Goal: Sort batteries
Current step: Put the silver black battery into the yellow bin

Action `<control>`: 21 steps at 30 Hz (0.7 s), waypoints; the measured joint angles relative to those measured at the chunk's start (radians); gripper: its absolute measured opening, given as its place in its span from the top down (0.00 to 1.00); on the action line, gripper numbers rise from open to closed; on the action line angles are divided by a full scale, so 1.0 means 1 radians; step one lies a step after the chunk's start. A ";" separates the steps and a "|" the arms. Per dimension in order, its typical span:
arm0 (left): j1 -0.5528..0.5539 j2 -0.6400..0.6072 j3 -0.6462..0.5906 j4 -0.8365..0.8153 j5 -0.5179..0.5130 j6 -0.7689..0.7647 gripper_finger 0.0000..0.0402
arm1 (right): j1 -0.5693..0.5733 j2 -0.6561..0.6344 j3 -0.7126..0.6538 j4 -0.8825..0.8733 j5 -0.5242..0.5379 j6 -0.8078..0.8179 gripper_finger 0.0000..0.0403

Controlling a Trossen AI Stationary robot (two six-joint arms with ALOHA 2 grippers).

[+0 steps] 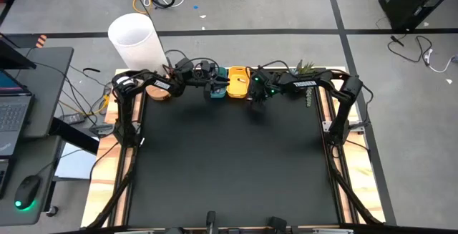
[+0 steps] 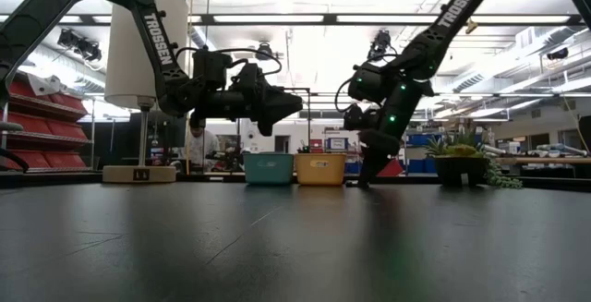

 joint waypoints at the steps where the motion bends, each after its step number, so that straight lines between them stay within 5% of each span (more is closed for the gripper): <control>1: 0.000 0.000 0.000 0.000 0.001 0.000 0.67 | 0.002 0.005 0.012 -0.019 0.010 0.000 0.74; 6: 0.000 0.000 0.000 0.000 0.009 0.008 0.67 | 0.009 -0.012 0.026 -0.053 0.019 -0.001 0.95; 16: 0.012 0.000 0.000 -0.002 0.057 0.008 0.67 | 0.034 -0.179 0.018 -0.240 -0.017 0.003 0.98; 21: 0.029 0.000 0.000 -0.002 0.056 0.008 0.67 | 0.041 -0.277 0.019 -0.152 -0.064 0.010 0.97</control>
